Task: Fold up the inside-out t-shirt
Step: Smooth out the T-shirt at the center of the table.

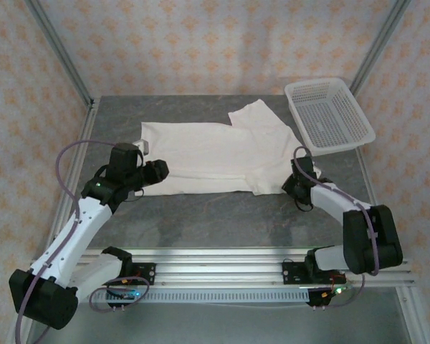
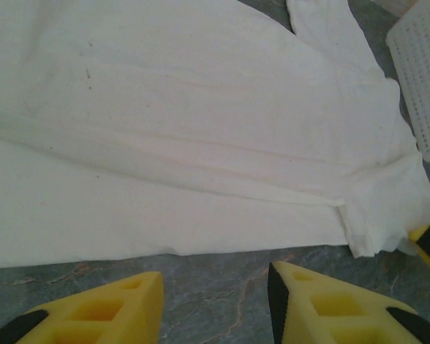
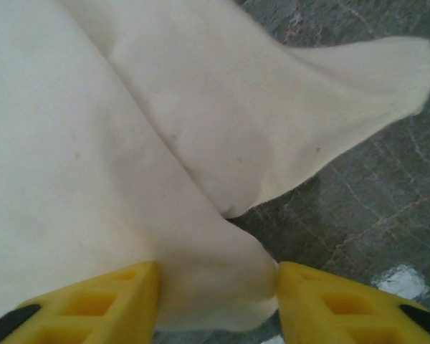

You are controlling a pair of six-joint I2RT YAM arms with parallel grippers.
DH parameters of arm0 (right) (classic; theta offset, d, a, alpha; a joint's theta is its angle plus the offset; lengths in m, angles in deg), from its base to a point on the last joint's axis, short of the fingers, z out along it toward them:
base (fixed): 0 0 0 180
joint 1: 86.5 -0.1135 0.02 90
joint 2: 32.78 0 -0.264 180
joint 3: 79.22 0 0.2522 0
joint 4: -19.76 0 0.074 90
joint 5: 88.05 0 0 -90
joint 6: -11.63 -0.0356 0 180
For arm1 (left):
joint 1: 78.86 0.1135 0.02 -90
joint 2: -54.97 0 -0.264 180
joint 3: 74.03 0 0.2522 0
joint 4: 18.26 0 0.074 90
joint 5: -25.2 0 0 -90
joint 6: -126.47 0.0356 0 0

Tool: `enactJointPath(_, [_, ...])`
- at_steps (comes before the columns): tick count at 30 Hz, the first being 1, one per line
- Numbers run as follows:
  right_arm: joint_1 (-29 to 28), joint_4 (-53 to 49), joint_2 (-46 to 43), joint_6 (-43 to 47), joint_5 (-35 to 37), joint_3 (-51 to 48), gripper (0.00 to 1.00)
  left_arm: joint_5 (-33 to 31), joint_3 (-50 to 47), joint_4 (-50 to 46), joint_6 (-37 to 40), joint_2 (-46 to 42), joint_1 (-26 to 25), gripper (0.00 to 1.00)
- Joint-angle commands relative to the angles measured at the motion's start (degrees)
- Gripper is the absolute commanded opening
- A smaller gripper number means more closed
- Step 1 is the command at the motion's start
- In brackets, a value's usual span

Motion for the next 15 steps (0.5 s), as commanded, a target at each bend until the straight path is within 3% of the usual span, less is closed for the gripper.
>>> enactJointPath(1, [0.36,0.85,0.76,1.07,1.01,0.82,0.37,-0.13,-0.88,-2.85,2.78,-0.88,-0.35,0.45])
enactJointPath(5, [0.40,-2.10,-1.46,0.44,2.41,1.03,0.18,-1.23,-1.48,-2.60,2.30,-0.45,-0.40,0.46])
enactJointPath(9, [0.43,-4.13,-4.53,0.72,0.70,1.59,0.14,-1.22,-1.71,-1.80,1.98,0.58,-0.31,0.46])
enactJointPath(13, [0.37,-5.91,-4.79,1.28,-3.09,4.65,0.01,-1.36,-1.25,-1.54,1.74,1.83,-0.33,0.46])
enactJointPath(15, [0.42,-6.17,-4.14,0.67,-5.63,7.21,0.00,-1.45,-1.14,-1.45,1.57,2.17,-0.35,0.46])
